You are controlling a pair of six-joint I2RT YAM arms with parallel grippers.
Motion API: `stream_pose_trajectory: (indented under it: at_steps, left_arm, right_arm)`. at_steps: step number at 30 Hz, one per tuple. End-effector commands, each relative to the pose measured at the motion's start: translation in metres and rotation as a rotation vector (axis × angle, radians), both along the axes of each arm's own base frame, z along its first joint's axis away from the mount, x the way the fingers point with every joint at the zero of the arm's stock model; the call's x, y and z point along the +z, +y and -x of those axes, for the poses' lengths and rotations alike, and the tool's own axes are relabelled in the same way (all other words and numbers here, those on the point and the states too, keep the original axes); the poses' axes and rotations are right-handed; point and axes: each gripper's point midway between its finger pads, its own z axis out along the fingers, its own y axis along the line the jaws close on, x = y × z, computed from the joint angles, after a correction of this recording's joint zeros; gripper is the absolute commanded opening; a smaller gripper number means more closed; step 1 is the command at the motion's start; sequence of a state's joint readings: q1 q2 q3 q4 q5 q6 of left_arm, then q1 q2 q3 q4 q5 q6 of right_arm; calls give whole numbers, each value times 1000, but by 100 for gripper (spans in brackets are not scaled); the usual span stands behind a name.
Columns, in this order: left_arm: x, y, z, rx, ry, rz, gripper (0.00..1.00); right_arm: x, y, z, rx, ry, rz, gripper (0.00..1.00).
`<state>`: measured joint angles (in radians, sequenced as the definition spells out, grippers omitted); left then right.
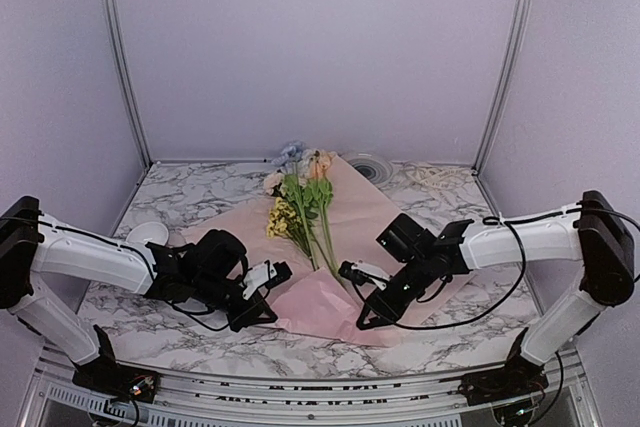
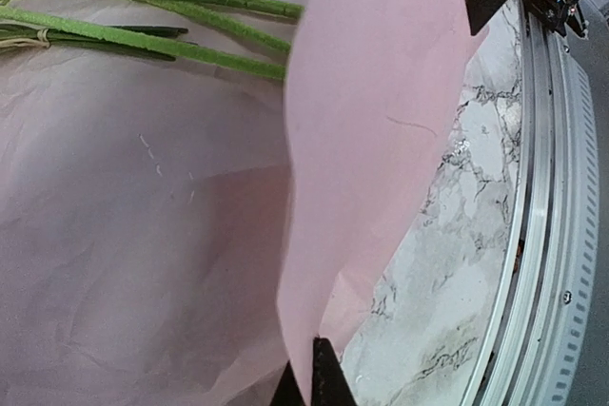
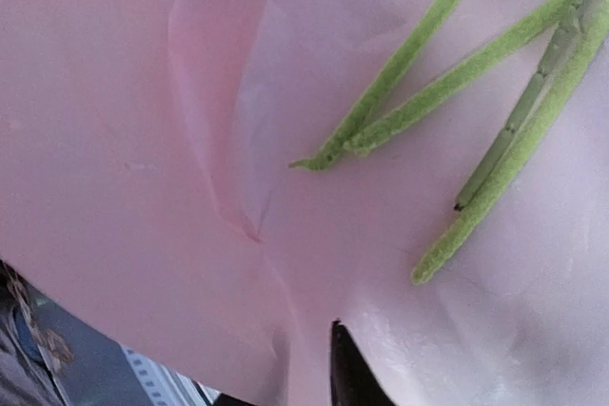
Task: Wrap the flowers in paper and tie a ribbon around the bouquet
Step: Fold the bottom corner of the flattened wrapping paper at the center of the board.
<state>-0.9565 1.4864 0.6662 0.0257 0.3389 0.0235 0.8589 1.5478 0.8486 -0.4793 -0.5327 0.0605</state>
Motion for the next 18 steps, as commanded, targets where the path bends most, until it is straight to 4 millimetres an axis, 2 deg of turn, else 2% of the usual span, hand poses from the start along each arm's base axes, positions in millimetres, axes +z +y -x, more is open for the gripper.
stream_pose_trajectory:
  at_steps: [1, 4, 9, 13, 18]
  left_arm:
    - [-2, 5, -9, 65, -2, -13, 0]
    - [-2, 4, -11, 80, 0, 0, 0]
    - [5, 3, -18, 82, -9, -1, 0]
    - [6, 5, -19, 86, -9, -7, 0]
    - [9, 6, -20, 86, -11, -3, 0]
  right_arm:
    - [5, 7, -2, 8, 18, -48, 28]
    - [1, 9, 3, -29, 55, -86, 36]
    - [11, 12, 19, -41, 42, -163, 44]
    - [0, 10, 27, -70, 10, -148, 44]
    - [-21, 2, 21, -128, -7, -101, 36]
